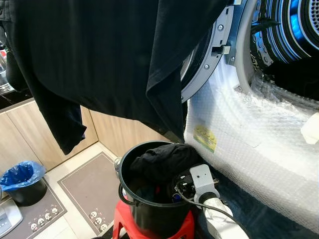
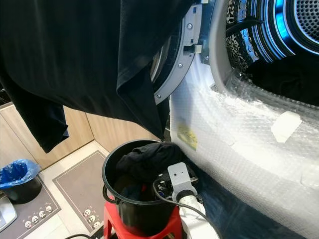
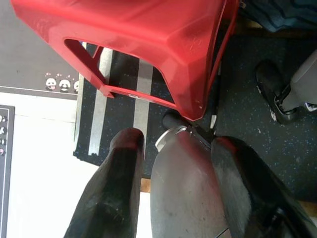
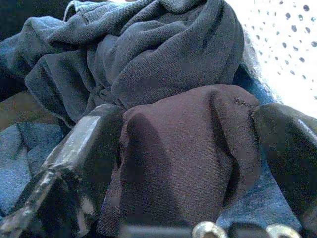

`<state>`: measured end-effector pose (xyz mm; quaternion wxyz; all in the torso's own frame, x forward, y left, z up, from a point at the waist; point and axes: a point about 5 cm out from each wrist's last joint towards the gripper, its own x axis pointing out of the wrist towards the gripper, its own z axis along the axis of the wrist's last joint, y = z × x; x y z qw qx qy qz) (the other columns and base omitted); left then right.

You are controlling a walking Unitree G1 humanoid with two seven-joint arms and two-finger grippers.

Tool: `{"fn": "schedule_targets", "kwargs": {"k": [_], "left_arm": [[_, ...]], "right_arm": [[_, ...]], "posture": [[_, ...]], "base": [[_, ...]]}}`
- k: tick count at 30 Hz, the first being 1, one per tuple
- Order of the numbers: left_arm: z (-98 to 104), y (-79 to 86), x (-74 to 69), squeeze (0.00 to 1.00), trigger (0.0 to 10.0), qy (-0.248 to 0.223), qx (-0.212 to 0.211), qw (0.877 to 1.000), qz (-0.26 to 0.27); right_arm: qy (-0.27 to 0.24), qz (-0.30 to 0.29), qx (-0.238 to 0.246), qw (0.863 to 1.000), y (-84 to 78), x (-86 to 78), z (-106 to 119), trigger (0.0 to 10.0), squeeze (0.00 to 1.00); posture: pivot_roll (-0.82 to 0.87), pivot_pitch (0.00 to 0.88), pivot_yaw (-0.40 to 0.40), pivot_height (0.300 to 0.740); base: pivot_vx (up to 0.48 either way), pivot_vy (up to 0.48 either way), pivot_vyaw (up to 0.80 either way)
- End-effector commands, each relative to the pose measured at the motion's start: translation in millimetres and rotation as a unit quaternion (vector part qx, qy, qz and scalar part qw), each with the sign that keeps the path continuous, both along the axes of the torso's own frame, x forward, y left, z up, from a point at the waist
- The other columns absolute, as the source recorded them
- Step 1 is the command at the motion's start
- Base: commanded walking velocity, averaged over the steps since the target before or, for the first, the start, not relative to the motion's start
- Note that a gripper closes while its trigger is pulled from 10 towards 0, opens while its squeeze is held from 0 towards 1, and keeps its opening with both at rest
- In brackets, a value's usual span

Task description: Clothes washing

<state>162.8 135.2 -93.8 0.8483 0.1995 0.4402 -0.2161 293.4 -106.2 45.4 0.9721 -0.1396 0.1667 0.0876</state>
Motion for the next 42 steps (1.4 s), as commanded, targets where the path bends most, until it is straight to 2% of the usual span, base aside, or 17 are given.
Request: {"fn": "schedule_targets", "kwargs": {"k": [1, 4, 5, 6, 7, 9, 10, 11, 13, 42], "left_arm": [[-8.4, 2.4, -19.5, 0.0, 10.0, 0.039, 0.0, 0.999, 0.012], [-9.2, 2.4, -22.1, 0.0, 10.0, 0.042, -0.002, 0.999, 0.016], [-9.5, 2.2, -22.9, 0.0, 10.0, 0.043, -0.003, 0.999, 0.017], [-9.5, 2.2, -22.9, 0.0, 10.0, 0.043, -0.003, 0.999, 0.017], [-9.7, 2.1, -23.4, 0.0, 10.0, 0.043, -0.003, 0.999, 0.018], [-9.8, 2.1, -23.7, 0.0, 10.0, 0.044, -0.003, 0.999, 0.018], [-9.8, 2.0, -23.9, 0.0, 10.0, 0.044, -0.004, 0.999, 0.019], [-9.8, 1.9, -23.9, 0.0, 10.0, 0.044, -0.004, 0.999, 0.019], [-9.8, 1.5, -23.7, 0.0, 10.0, 0.044, -0.005, 0.999, 0.021], [-8.5, 2.7, -19.8, 0.0, 10.0, 0.042, -0.002, 0.999, 0.018]], "right_arm": [[-0.009, 0.002, -0.014, 1.0, 2.7, 2.9, 1.2, 10.0, 0.0], [-0.002, -0.005, -0.016, 1.0, 3.8, 3.7, 0.0, 10.0, 0.0], [-0.004, -0.005, -0.02, 1.0, 3.9, 4.2, 0.2, 6.1, 0.0], [-0.004, -0.005, -0.02, 1.0, 3.9, 4.2, 0.2, 6.1, 0.0], [-0.002, -0.007, -0.025, 1.0, 4.2, 4.6, -0.4, 4.2, 0.0], [0.0, -0.008, -0.024, 1.0, 4.4, 4.6, -1.0, 3.8, 0.0], [0.004, -0.011, -0.027, 1.0, 4.3, 4.7, -1.9, 2.1, 0.0], [0.006, -0.012, -0.029, 0.999, 4.2, 4.9, -2.5, 2.1, 0.0], [0.022, -0.016, -0.031, 0.999, 4.1, 4.3, -6.3, 0.0, 0.0], [0.006, -0.004, -0.051, 0.999, 8.9, 10.9, -2.9, 0.0, 0.0]], "posture": [[-0.05, 0.0, 0.004, 0.74], [-0.05, 0.0, 0.001, 0.74], [-0.05, 0.0, 0.0, 0.74], [-0.05, 0.0, 0.0, 0.74], [-0.04, 0.0, -0.001, 0.74], [-0.04, 0.0, -0.001, 0.74], [-0.04, 0.0, -0.002, 0.74], [-0.04, 0.0, -0.002, 0.74], [-0.04, 0.0, -0.003, 0.74], [-0.05, 0.0, 0.004, 0.74]], "base": [[0.0, 0.0, 0.0], [0.0, 0.0, 0.0], [0.0, 0.0, 0.0], [0.0, 0.0, 0.0], [0.0, 0.0, 0.0], [0.0, 0.0, 0.0], [0.0, 0.0, 0.0], [0.0, 0.0, 0.0], [0.0, 0.0, 0.0], [0.0, 0.0, 0.0]]}}
